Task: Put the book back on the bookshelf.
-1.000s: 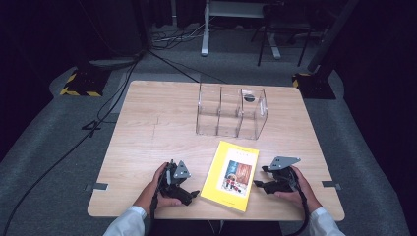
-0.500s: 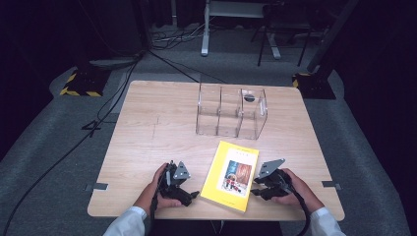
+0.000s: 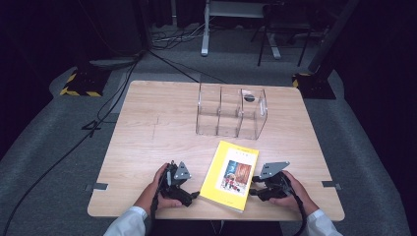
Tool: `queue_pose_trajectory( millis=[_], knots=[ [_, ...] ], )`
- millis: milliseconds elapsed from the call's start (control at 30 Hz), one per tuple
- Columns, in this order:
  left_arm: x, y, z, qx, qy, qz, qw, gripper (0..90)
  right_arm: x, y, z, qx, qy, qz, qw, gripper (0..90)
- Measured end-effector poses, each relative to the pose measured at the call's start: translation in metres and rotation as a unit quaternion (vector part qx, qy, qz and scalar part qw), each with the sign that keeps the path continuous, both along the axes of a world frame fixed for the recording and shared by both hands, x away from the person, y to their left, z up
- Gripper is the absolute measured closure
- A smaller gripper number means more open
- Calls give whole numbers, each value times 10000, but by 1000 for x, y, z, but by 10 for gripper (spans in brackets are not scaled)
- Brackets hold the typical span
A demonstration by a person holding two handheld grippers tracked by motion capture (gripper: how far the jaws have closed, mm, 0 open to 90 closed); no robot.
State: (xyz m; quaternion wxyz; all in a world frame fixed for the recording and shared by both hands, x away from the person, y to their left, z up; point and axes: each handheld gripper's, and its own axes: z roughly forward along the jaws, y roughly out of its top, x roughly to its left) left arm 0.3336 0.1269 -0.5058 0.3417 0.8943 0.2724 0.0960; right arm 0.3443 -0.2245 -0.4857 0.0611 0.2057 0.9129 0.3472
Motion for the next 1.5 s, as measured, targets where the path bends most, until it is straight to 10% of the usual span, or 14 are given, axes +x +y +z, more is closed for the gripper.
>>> queue_pose_trajectory(
  millis=[600,867,1067,1500],
  knots=[
    [-2,1,0,-3,-8,52,10000,8,-15,17,28,1183,72,385,9922,480],
    [-6,0,1,-5,-8,126,9999,21,-19,19,31,1208,-16,317,9922,448],
    [-22,-6,10,-71,-254,293,9992,246,-22,21,36,1347,-71,313,9904,448],
    [-53,-65,21,-200,-644,-741,9950,189,-17,29,40,1563,-94,205,9875,455]
  ],
)
